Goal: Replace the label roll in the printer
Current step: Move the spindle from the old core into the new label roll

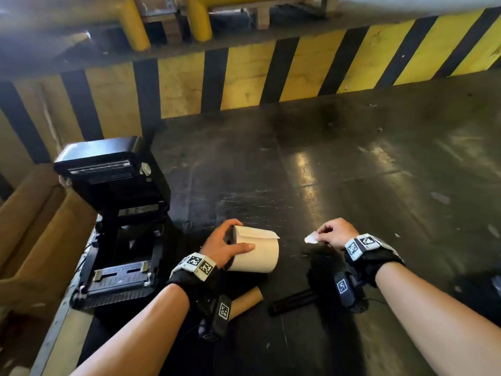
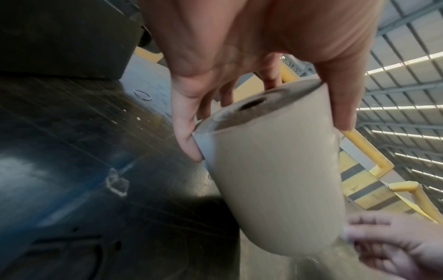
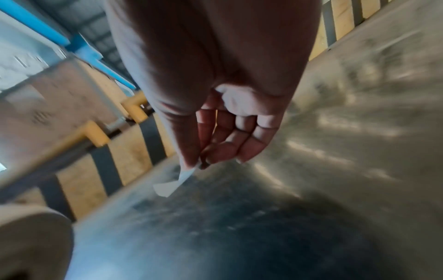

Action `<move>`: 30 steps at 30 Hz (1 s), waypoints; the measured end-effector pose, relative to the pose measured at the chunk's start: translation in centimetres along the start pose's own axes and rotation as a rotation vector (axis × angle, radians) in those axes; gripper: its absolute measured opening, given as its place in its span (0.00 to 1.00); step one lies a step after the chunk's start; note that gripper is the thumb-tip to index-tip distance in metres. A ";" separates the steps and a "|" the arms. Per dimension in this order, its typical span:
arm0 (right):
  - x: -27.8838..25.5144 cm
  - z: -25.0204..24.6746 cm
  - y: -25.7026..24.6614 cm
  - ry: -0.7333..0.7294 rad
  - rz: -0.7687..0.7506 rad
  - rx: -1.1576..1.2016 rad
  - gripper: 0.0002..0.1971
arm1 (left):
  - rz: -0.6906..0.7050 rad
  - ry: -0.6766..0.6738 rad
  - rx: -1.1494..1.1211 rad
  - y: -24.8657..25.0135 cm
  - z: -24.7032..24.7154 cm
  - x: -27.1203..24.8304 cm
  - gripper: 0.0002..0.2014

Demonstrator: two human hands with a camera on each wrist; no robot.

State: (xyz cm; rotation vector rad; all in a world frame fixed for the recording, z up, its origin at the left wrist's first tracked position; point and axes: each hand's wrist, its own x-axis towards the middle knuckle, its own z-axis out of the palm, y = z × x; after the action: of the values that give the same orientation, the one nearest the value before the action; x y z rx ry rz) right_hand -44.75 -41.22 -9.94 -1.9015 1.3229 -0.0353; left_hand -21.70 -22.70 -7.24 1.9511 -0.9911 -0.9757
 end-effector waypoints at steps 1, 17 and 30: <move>0.3 0.2 0.5 -0.014 0.021 -0.029 0.08 | 0.002 -0.005 0.004 0.1 0.2 0.2 0.23; -0.3 1.8 2.6 0.137 -0.005 -0.105 0.13 | 0.075 -0.118 0.284 2.3 1.5 0.9 0.28; -8.2 3.8 5.7 -0.168 0.023 -0.107 0.23 | 0.117 -0.094 0.262 1.5 1.1 0.3 0.24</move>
State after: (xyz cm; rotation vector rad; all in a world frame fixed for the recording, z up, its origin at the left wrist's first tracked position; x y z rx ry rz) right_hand -51.17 -33.19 -12.79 -1.9322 1.2537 0.2058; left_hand -22.98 -23.94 -6.52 2.0448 -1.3283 -0.9155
